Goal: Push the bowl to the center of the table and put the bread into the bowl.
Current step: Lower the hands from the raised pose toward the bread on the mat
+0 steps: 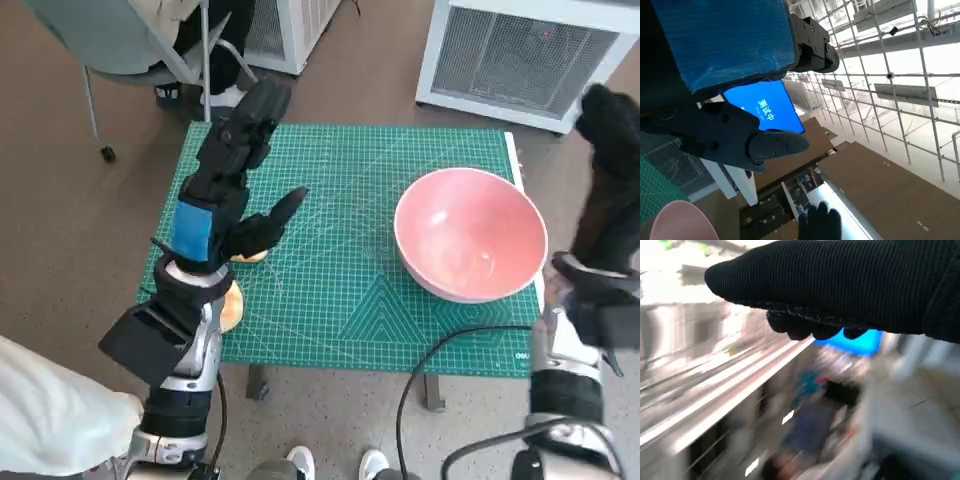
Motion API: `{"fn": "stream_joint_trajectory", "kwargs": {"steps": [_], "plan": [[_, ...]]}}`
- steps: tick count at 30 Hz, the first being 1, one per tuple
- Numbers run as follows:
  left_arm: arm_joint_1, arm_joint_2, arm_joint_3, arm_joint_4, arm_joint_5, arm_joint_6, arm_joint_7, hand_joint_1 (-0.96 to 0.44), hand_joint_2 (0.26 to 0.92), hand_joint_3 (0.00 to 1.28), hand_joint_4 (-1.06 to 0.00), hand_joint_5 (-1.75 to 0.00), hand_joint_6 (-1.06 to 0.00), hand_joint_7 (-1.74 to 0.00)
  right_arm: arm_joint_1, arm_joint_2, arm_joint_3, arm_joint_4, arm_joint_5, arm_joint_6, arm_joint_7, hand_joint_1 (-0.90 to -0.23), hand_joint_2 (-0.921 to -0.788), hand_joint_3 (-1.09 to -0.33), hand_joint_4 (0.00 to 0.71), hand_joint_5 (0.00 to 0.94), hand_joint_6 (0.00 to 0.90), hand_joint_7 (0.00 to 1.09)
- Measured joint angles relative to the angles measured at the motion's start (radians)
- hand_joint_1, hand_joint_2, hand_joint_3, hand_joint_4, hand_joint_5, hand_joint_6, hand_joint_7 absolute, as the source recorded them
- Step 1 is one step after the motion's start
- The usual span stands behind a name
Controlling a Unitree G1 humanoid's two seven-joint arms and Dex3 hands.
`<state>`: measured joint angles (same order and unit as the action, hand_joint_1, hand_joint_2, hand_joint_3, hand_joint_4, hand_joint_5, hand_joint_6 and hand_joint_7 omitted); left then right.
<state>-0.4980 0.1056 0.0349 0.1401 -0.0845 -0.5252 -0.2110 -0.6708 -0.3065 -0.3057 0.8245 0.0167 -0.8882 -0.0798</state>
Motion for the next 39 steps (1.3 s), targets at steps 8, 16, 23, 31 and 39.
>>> {"fn": "stream_joint_trajectory", "kwargs": {"steps": [8, 16, 23, 31, 39], "plan": [[0.001, 0.0, 0.002, 0.0, 0.0, 0.0, 0.003, -0.33, 0.921, 0.38, -0.36, -0.01, -0.28, -0.25, -0.02, -0.042, -0.009, 0.22, -0.019, -0.003, -0.069, -0.508, -0.921, -0.838, 0.33, 0.049, 0.003, 0.71], [0.002, 0.0, 0.003, 0.0, 0.0, 0.0, 0.004, -0.32, 0.921, 0.38, -0.36, -0.01, -0.28, -0.25, -0.037, -0.04, -0.016, 0.372, 0.009, 0.054, -0.046, -0.451, -0.921, -0.864, 0.276, 0.007, 0.01, 0.62], [0.006, 0.0, 0.007, 0.0, 0.0, 0.002, 0.006, -0.32, 0.921, 0.38, -0.36, -0.01, -0.29, -0.25, -0.049, -0.014, -0.05, 0.433, 0.075, 0.161, 0.005, -0.438, -0.921, -0.851, 0.265, 0.002, 0.021, 0.61], [0.011, 0.001, 0.008, -0.005, 0.0, 0.012, 0.006, -0.32, 0.921, 0.38, -0.36, 0.0, -0.29, -0.25, -0.054, 0.046, -0.068, 0.451, 0.106, 0.234, 0.027, -0.443, -0.921, -0.819, 0.297, 0.017, 0.068, 0.64], [0.02, 0.004, 0.01, -0.008, 0.0, 0.016, 0.007, -0.32, 0.921, 0.38, -0.36, 0.0, -0.3, -0.26, -0.064, 0.092, -0.063, 0.465, 0.1, 0.276, 0.015, -0.441, -0.921, -0.814, 0.302, 0.017, 0.069, 0.64]]}}
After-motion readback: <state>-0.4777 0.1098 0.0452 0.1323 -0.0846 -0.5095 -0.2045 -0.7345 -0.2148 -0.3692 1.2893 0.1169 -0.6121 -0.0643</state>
